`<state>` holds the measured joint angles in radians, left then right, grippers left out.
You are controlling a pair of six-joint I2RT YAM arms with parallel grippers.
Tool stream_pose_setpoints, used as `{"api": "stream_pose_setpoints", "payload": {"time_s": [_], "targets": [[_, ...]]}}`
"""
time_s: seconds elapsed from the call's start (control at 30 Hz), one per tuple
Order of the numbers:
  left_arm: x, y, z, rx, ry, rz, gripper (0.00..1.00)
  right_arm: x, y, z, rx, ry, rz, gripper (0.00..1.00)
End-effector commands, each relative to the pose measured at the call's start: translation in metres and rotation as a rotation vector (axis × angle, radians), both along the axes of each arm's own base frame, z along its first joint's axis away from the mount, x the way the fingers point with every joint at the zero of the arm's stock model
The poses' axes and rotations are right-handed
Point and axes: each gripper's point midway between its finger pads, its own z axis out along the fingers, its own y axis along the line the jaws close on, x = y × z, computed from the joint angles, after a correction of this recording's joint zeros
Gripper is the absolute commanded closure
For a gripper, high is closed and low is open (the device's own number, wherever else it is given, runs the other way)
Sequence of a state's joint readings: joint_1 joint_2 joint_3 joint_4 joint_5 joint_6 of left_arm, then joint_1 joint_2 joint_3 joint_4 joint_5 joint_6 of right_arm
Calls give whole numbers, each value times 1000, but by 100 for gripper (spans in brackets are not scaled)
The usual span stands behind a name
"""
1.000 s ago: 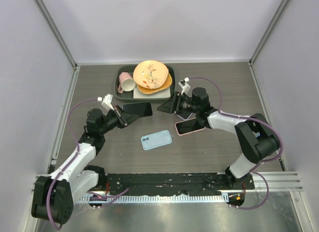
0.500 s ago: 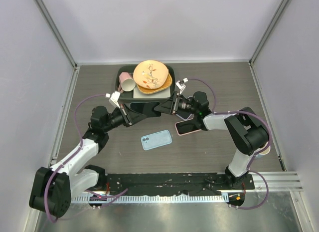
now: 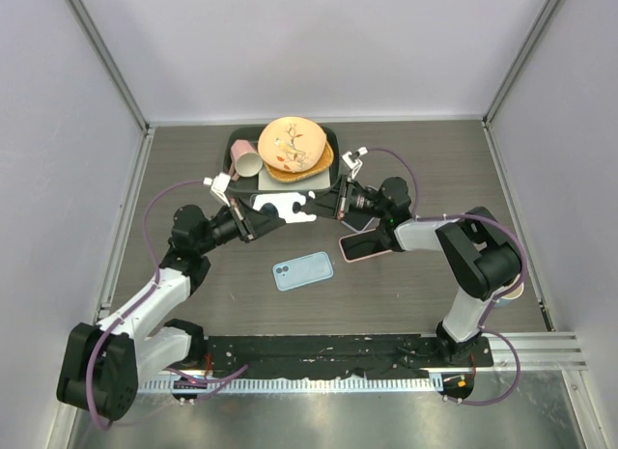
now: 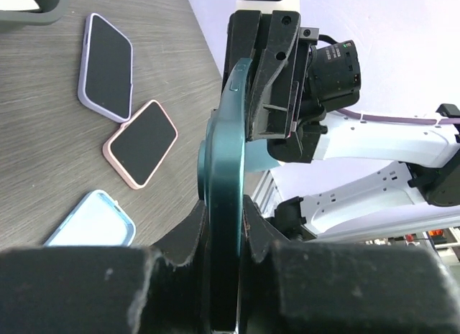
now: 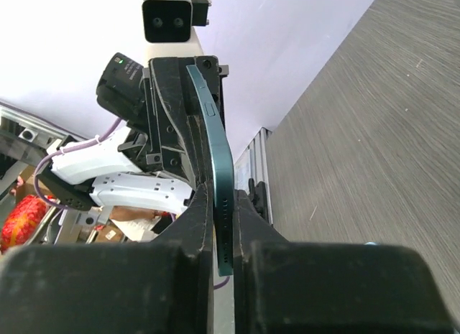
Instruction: Put the phone into the phone case
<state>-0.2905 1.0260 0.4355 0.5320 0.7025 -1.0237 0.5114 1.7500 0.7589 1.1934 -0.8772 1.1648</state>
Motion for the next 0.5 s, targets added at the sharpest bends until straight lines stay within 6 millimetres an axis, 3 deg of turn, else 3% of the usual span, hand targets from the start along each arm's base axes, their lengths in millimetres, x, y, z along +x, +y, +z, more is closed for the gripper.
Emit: {"api": "stream_pose_setpoints", "payload": {"time_s": [0.0, 0.17, 0.27, 0.3, 0.37, 0.43, 0.47], "targets": [[9, -3, 20, 9, -124, 17, 88, -15, 11, 18, 32, -67, 54, 99], [10, 2, 12, 69, -101, 44, 68, -15, 11, 17, 17, -71, 55, 99], [12, 8, 3, 127, -83, 78, 47, -11, 11, 12, -26, -78, 34, 99], [13, 11, 3, 143, -94, 94, 45, -9, 11, -1, -78, -75, 21, 99], [12, 15, -4, 178, -65, 107, 42, -2, 8, -1, -128, -93, -34, 99], [19, 25, -10, 238, -54, 173, 40, 7, 2, -16, -230, -89, -93, 99], [17, 30, -22, 276, -6, 186, 39, 11, 1, -16, -259, -93, -111, 99]]}}
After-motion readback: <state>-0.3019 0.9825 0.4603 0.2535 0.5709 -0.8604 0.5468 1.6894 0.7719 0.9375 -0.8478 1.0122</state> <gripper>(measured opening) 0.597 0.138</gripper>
